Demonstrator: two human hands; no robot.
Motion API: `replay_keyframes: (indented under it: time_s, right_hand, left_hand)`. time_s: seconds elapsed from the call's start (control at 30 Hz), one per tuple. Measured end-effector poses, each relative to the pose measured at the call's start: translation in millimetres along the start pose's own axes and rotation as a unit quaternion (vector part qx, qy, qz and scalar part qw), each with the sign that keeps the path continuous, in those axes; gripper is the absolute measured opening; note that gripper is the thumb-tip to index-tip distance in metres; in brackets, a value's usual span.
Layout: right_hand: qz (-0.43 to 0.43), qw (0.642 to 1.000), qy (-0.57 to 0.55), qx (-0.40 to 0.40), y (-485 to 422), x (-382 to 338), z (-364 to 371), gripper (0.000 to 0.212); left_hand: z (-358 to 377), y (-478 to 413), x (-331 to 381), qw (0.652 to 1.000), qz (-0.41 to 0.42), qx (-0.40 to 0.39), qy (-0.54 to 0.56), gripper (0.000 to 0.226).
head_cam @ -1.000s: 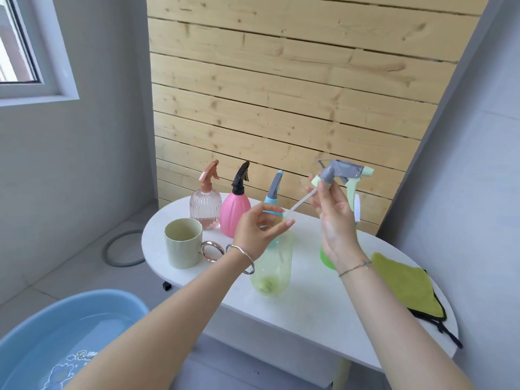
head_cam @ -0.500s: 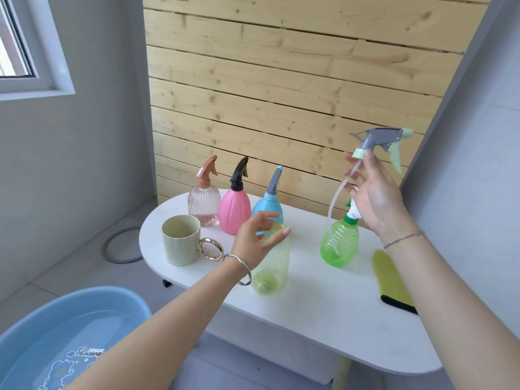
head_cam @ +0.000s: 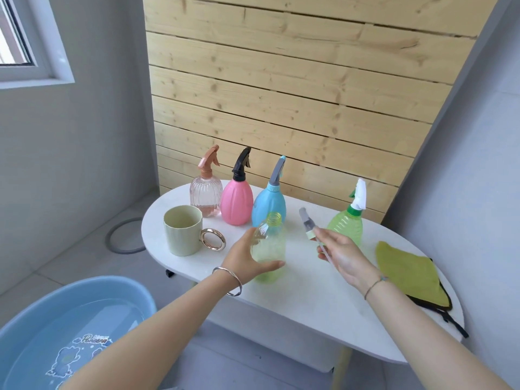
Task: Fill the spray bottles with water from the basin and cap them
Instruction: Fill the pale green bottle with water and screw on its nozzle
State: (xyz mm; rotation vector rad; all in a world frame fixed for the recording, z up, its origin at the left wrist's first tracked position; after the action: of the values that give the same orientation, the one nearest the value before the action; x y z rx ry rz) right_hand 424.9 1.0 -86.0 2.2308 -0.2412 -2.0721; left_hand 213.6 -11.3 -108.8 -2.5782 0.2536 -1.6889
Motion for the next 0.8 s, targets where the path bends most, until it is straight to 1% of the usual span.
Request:
replay_keyframes:
  time_s: [0.07,0.13,0.23,0.3,0.43,0.5,0.57,0.63,0.67,0.73,0.8]
  right_hand:
    - [-0.003,0.998,0.057,0.001,-0.1,9.6,8.3,0.02]
    - [-0.008,0.997,0.083,-0.005,0.3,18.2,20.4,0.021]
    - [-0.018,0.994,0.109,-0.021,-0.6,30.5,36.2,0.023]
    - [-0.025,0.989,0.138,-0.036,-0.9,37.2,43.8,0.019]
    - [-0.029,0.983,0.175,-0.056,3.2,43.4,56.3,0.014]
    - [-0.034,0.98,0.188,-0.062,4.3,44.6,58.1,0.013]
    - [-0.056,0.97,0.232,-0.039,3.6,40.8,59.2,0.018]
    - [-0.102,0.948,0.301,0.021,1.3,30.5,59.1,0.023]
    - [-0.127,0.941,0.313,0.036,2.1,24.2,63.9,0.022]
    - [-0.163,0.943,0.289,0.018,5.3,15.6,89.4,0.015]
    - [-0.166,0.954,0.249,-0.027,7.3,15.1,120.8,0.014]
  left_hand:
    - [-11.9,4.5,-4.1,1.0,-0.008,0.018,0.014,0.088]
    - [-26.1,11.7,-5.9,0.999,-0.008,0.034,0.022,0.093]
    - [-46.3,22.4,-8.3,0.999,-0.005,0.044,0.011,0.086]
    - [-57.1,28.0,-12.3,0.999,-0.009,0.048,-0.001,0.079]
    - [-74.2,39.7,-17.3,0.999,-0.013,0.048,-0.002,0.085]
    - [-78.5,45.3,-15.7,0.999,-0.013,0.045,0.0,0.079]
    - [-85.8,52.0,-13.0,0.999,-0.011,0.048,0.003,0.072]
    - [-93.0,58.2,-11.0,0.999,-0.009,0.046,0.005,0.072]
    - [-97.1,61.4,-10.3,0.999,-0.009,0.046,0.007,0.075]
    - [-110.0,69.4,-11.9,0.998,-0.013,0.056,0.006,0.078]
    - [-123.9,76.7,-14.9,0.997,-0.016,0.068,0.008,0.073]
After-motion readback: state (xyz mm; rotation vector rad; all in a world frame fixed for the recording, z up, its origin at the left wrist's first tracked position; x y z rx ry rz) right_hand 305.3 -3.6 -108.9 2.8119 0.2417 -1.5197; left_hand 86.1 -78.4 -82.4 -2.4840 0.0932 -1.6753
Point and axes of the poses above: each hand's wrist, its own y-axis away from the middle knuckle, its own z-axis out of the palm, x = y × z, the point moved 8 cm from there along -y, towards the middle knuckle
